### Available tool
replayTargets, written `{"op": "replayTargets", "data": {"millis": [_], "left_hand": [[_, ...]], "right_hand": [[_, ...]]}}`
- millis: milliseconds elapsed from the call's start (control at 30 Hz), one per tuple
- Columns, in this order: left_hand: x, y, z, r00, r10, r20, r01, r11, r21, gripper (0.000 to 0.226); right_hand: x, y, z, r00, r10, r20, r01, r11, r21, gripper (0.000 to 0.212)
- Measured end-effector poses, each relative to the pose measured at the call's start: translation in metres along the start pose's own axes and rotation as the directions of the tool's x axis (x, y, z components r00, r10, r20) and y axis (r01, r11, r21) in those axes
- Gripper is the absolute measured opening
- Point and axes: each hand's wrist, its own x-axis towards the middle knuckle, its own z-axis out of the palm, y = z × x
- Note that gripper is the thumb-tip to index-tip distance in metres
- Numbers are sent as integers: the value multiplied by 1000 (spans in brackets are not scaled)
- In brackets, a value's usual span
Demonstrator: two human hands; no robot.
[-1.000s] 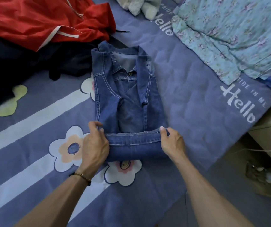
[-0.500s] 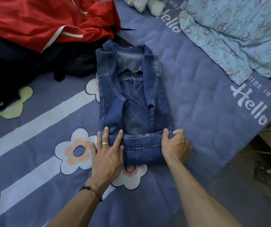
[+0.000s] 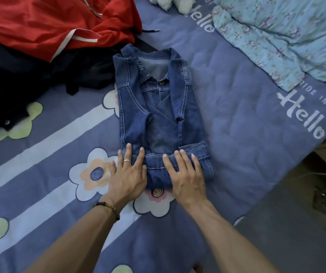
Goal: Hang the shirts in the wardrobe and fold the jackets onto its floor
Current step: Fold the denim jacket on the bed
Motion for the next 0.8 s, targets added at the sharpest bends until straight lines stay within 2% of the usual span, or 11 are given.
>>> {"op": "replayTargets", "data": {"millis": [100,133,167,233,300,333,400,500,567,700,800], "left_hand": [[8,-9,-7,998,22,61,-22,1000,-2,58],[8,-12,-13,996,71,62,-72,997,3,64],[6,-12,-19,994,109,21,-108,993,-46,70],[-1,-12,-29,973,167,-160,-184,978,-94,61],[-12,-4,-35,914,247,-321,-246,968,45,55],[-18,4,-39,911,258,-323,-244,966,83,51],[-23,20,-38,927,295,-233,-277,955,104,44],[-22,59,-28,876,479,-53,-454,857,245,84],[-18,92,-19,850,527,15,-498,793,352,97],[12,135,-18,861,502,84,-489,770,410,112],[33,141,-25,887,430,171,-461,789,408,138]], "right_hand": [[16,-1,-5,1000,-7,-12,7,999,34,43],[17,2,-10,999,-33,-19,34,998,48,40],[17,8,-18,998,-58,-22,59,996,70,41],[15,24,-35,995,-99,16,96,987,132,49],[1,48,-56,980,-133,146,106,977,182,54],[-10,62,-64,962,-150,229,109,977,184,56],[-37,94,-77,915,-183,361,128,977,170,64],[-70,133,-93,837,-165,522,99,984,151,67],[-84,148,-98,816,-157,556,95,986,139,65],[-92,153,-94,837,-143,528,82,987,138,59],[-87,150,-87,831,-112,545,65,992,105,52]]}}
